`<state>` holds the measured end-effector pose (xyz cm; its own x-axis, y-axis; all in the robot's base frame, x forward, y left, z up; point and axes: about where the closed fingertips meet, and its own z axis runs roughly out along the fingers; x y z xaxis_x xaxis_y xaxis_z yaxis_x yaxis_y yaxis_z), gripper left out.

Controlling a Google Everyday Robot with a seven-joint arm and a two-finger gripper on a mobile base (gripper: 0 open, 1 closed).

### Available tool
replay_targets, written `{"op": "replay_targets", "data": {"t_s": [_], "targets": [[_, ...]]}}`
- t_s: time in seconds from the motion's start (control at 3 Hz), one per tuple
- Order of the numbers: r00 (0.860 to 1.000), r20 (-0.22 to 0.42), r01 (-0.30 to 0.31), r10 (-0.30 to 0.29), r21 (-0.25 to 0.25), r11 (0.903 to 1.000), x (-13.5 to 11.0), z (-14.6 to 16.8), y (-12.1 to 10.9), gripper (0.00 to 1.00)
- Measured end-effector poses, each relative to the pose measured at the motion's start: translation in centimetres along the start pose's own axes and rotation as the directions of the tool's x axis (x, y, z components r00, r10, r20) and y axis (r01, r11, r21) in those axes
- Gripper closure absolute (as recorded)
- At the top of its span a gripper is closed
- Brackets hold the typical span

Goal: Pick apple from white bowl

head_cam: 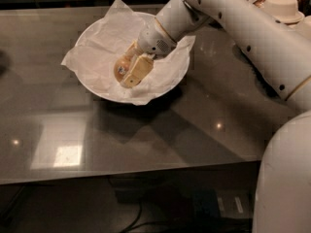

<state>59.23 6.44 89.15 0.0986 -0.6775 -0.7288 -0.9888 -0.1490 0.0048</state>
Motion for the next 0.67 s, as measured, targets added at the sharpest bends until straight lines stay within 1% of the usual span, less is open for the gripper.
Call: {"op": "replay_targets", "data": {"t_s": [0.33,0.67], "targets": [[0.998,0.036,0.046,-0.045,-0.034,0.9983,-2.6,-0.9,0.4,1.0],[0.99,0.085,0.114,-0.11,-0.049,0.9922,-4.4,-2.2,1.0,1.0]]}}
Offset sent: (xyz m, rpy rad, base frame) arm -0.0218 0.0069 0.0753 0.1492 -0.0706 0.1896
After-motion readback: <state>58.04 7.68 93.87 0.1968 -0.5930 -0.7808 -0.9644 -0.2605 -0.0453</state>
